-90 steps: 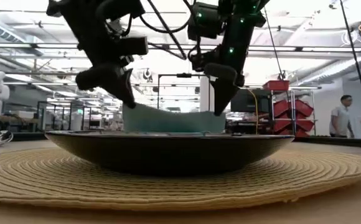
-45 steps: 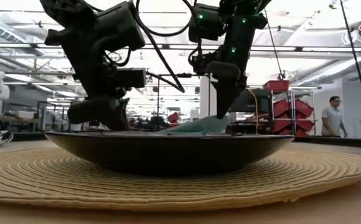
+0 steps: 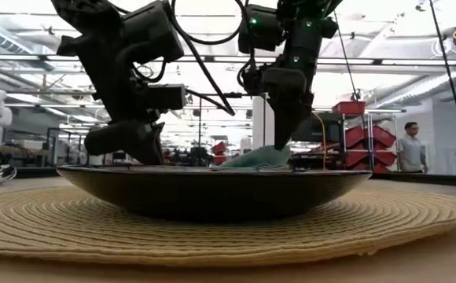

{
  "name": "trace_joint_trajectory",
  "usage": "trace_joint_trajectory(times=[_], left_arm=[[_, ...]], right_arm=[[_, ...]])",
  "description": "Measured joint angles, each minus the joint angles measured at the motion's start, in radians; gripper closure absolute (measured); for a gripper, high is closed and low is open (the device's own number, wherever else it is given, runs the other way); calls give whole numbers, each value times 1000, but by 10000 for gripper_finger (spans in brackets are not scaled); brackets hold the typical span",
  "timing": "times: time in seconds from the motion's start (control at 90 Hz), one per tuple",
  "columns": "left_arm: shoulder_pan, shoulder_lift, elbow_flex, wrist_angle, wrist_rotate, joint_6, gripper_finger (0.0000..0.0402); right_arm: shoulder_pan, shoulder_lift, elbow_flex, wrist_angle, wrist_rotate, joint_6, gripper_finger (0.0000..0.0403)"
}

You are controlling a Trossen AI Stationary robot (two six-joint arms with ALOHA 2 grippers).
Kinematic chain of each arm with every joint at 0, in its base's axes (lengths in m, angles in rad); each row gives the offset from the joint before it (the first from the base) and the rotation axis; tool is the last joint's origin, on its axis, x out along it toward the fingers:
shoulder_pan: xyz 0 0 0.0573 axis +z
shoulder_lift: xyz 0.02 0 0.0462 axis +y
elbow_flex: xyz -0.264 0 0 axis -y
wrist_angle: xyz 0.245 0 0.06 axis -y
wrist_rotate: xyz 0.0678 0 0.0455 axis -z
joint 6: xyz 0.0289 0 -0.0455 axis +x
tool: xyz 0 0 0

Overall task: Set table place
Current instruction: Fold the blue napkin

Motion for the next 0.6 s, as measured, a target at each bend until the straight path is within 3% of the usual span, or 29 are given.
trace_joint_trajectory(times=[0.456, 0.6], left_arm=[[7, 0, 8, -1, -2, 16, 396], [13, 0, 8, -11, -136, -7, 369]], right_arm=[[-2, 0, -9, 7, 8, -10, 239], [-5, -5, -8, -6, 11, -38, 212]])
